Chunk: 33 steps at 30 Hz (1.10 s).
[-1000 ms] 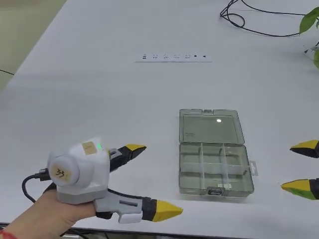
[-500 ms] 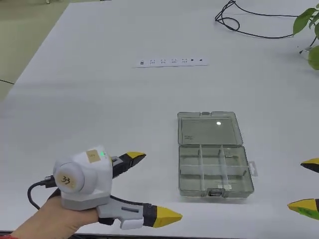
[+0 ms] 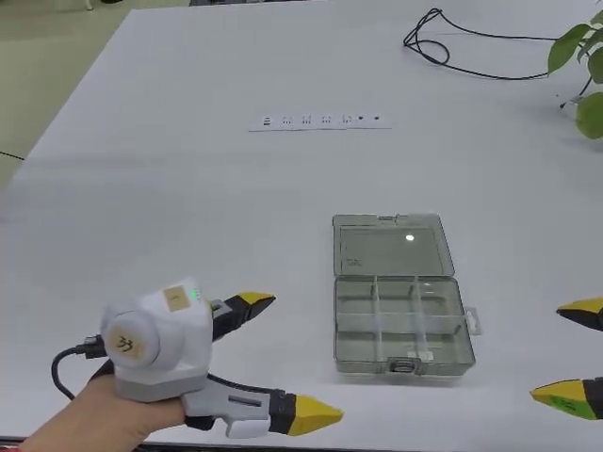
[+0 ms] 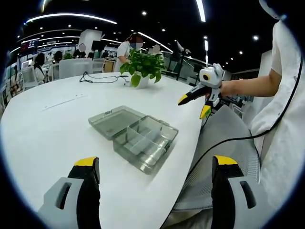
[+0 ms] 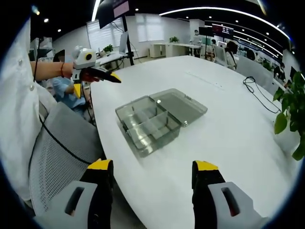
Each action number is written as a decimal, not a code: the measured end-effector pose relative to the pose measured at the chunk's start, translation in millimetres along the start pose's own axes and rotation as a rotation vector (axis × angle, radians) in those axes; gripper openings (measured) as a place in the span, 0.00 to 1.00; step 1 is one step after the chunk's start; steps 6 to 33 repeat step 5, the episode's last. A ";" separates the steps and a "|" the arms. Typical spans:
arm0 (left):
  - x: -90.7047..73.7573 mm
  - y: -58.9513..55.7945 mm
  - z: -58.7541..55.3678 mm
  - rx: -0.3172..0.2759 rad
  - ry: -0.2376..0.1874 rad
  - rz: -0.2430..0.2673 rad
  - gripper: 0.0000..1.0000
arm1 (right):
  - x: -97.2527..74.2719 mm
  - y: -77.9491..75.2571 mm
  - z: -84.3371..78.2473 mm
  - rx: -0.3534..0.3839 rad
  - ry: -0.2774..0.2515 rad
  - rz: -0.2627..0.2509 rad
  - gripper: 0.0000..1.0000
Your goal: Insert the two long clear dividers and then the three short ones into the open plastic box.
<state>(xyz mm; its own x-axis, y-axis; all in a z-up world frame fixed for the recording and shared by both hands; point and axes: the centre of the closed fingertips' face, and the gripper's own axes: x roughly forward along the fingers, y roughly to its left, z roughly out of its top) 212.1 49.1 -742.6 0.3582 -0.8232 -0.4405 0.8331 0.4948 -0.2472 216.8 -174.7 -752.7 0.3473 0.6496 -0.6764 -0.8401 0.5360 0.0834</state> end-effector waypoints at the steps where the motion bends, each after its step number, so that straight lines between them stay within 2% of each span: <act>1: -0.4 0.6 0.3 -0.002 -0.004 0.002 1.00 | -0.1 0.6 0.6 0.001 -0.001 0.001 0.68; 33: 0.1 -0.2 0.0 -0.001 -0.003 0.003 1.00 | -0.3 1.5 2.0 -0.005 -0.002 0.003 0.69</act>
